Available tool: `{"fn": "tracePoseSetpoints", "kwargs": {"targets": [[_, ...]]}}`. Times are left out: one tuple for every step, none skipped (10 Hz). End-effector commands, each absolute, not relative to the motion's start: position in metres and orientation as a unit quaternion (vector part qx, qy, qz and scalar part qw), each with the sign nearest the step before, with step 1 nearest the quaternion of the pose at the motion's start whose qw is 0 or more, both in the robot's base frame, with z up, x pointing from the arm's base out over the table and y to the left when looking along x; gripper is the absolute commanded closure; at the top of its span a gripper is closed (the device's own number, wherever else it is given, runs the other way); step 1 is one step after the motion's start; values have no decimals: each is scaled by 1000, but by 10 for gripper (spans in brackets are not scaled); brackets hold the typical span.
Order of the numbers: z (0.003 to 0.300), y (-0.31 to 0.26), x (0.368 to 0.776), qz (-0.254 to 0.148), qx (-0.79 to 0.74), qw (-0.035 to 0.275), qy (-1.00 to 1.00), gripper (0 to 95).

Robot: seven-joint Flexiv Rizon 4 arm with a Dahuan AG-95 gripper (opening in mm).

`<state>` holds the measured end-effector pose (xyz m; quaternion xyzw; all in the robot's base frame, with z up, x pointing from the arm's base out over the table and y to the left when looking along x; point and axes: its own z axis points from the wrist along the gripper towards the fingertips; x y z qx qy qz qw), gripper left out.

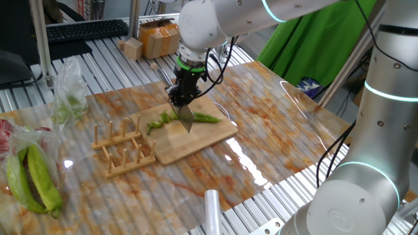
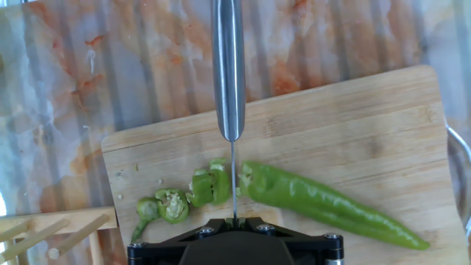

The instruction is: Chop the chili peppers

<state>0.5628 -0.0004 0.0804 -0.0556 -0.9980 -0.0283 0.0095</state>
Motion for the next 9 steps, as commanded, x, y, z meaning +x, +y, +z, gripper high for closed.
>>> {"fn": "tracePoseSetpoints", "kwargs": {"targets": [[82, -7, 563, -22, -51, 6, -998, 950], [80, -13, 564, -23, -46, 3, -999, 950], [78, -20, 565, -24, -40, 2, -999, 950], [75, -25, 565, -26, -38, 1, -999, 950], [75, -26, 565, -27, -40, 0, -999, 950], [75, -26, 565, -27, -40, 1, -999, 950], [74, -26, 566, -27, -40, 1, -999, 950], [73, -25, 566, -27, -40, 2, -999, 950], [70, -25, 567, -28, -40, 1, -999, 950]]}}
